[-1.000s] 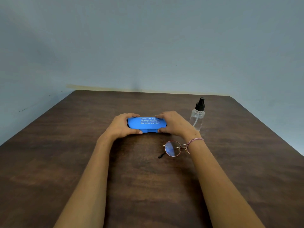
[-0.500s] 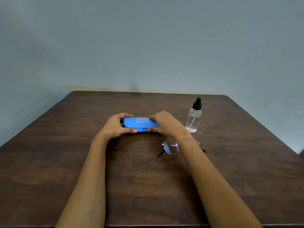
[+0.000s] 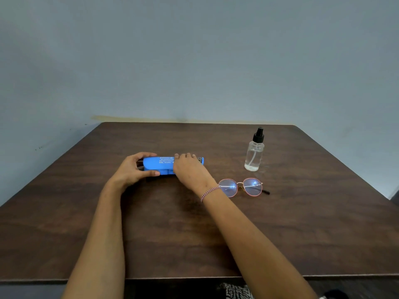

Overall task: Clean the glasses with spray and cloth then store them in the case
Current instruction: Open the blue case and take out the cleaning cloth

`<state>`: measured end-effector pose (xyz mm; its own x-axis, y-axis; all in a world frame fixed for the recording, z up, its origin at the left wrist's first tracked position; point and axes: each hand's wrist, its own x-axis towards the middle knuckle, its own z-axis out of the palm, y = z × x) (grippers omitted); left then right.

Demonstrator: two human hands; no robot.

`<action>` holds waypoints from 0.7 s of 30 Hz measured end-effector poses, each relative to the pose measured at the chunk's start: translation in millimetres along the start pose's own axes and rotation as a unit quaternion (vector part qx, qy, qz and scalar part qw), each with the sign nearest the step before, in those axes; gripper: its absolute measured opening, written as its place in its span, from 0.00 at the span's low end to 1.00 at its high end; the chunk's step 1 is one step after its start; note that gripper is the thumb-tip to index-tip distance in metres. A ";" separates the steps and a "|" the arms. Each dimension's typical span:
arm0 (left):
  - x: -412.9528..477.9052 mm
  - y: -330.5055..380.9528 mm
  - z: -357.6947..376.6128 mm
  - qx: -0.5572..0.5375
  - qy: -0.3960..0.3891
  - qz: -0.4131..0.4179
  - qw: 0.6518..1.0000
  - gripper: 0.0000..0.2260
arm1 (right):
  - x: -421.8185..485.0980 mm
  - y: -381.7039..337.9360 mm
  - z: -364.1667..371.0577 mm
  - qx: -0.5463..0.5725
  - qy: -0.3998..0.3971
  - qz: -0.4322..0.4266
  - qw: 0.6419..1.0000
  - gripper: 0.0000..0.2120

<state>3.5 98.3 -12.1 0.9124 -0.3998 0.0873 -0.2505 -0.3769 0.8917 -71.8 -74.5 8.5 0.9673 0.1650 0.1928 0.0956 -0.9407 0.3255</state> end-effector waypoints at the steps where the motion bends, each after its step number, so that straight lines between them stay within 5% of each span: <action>1: -2.1 -1.5 -3.2 -0.006 0.004 0.001 1.000 0.23 | 2.0 -4.4 0.5 -0.001 0.001 0.002 1.000 0.23; 15: 1.2 -6.3 -12.4 -0.042 0.002 -0.009 0.999 0.22 | 10.3 -5.5 16.6 0.061 0.030 -0.016 0.998 0.23; 21: -3.6 -3.7 -10.1 -0.036 -0.002 0.009 0.999 0.32 | 7.6 -1.2 8.8 0.075 0.065 -0.014 0.995 0.19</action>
<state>4.4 109.6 -11.2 0.9066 -0.4091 0.1031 -0.2435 -0.3078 0.9198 -62.4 -74.7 1.5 0.9258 0.2198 0.3077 0.1660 -0.9673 0.1917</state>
